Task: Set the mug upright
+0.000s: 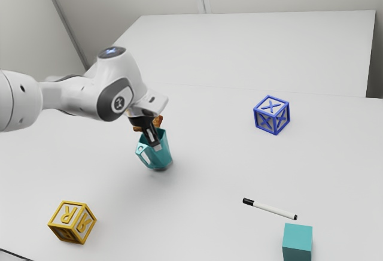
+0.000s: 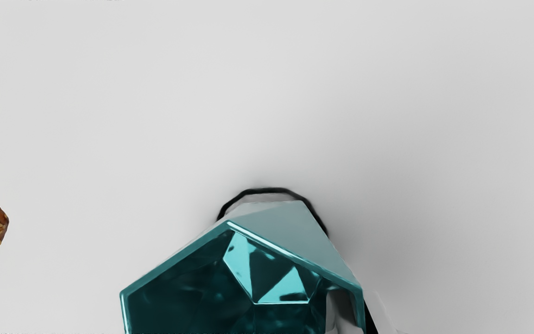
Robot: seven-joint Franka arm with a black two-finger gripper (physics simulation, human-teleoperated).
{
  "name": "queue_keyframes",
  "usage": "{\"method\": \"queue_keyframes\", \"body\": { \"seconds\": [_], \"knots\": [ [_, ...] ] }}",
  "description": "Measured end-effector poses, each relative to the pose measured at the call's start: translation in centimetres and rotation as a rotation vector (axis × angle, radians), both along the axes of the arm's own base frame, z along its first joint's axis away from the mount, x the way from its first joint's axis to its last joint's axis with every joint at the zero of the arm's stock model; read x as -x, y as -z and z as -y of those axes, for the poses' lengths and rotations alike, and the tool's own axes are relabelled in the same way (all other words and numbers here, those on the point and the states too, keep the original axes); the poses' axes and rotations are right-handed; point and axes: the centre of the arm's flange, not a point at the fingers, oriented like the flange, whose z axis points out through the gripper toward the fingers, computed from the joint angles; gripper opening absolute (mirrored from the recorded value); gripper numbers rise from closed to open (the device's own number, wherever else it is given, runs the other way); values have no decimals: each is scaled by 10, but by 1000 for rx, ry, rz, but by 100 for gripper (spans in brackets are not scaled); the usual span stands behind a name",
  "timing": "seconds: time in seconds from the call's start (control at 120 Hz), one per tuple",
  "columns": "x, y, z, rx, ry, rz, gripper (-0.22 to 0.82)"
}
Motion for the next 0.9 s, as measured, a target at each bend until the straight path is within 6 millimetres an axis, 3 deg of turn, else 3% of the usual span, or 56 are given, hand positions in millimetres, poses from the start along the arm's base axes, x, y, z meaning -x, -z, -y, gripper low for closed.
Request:
{"method": "queue_keyframes", "body": {
  "seconds": [0.442,0.658,0.767,0.825,0.9],
  "knots": [
    [6,12,41,-22,-69,41,-17],
    [9,12,54,-17,-91,44,26],
    [10,-9,54,-29,-104,75,40],
    [8,-24,44,-37,-131,91,45],
    [2,-46,16,-47,-199,107,49]
  ]
}}
